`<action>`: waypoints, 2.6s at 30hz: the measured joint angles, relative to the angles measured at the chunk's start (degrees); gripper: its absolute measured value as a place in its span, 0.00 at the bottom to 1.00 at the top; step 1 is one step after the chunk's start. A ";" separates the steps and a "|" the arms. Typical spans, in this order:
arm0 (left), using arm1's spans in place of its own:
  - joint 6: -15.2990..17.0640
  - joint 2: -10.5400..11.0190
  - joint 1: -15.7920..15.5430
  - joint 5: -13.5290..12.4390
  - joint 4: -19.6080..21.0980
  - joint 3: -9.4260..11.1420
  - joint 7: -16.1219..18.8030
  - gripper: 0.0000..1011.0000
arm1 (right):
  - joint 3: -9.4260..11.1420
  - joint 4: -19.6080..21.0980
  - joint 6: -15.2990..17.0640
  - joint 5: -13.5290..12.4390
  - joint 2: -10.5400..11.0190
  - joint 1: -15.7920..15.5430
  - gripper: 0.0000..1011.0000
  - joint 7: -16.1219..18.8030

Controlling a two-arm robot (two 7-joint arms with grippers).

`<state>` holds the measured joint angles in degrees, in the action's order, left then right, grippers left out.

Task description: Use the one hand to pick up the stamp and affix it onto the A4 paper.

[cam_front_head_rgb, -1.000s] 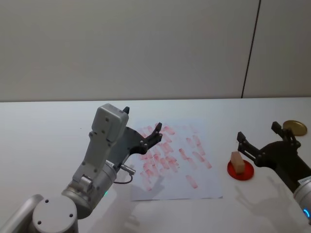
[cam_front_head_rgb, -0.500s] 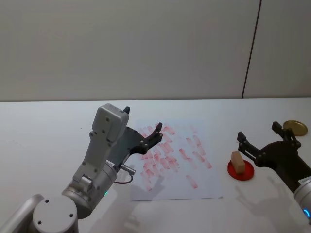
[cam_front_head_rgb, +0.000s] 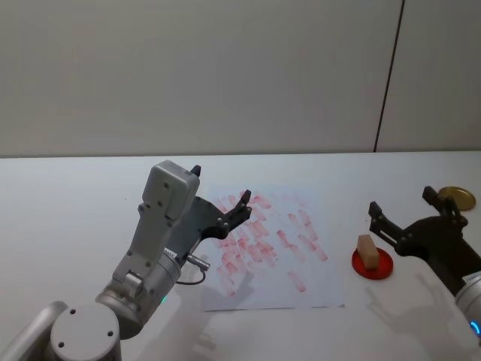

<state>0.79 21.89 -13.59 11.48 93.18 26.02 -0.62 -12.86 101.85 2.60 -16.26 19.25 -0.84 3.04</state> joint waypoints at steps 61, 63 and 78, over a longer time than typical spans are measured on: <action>0.00 0.00 0.00 0.00 0.00 0.00 0.00 0.98 | -1.15 -6.35 23.33 5.18 -7.20 6.68 0.99 -7.52; 0.00 0.00 0.00 0.00 0.00 0.00 0.00 0.98 | -1.23 -6.60 23.28 5.46 -7.34 6.80 0.99 -7.42; 0.00 0.00 0.00 0.00 0.00 0.00 0.00 0.98 | -1.87 -9.89 23.47 7.96 -8.98 8.67 0.99 -6.44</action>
<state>0.79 21.89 -13.59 11.48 93.18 26.03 -0.63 -14.72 91.96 26.08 -8.30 10.27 7.83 -3.39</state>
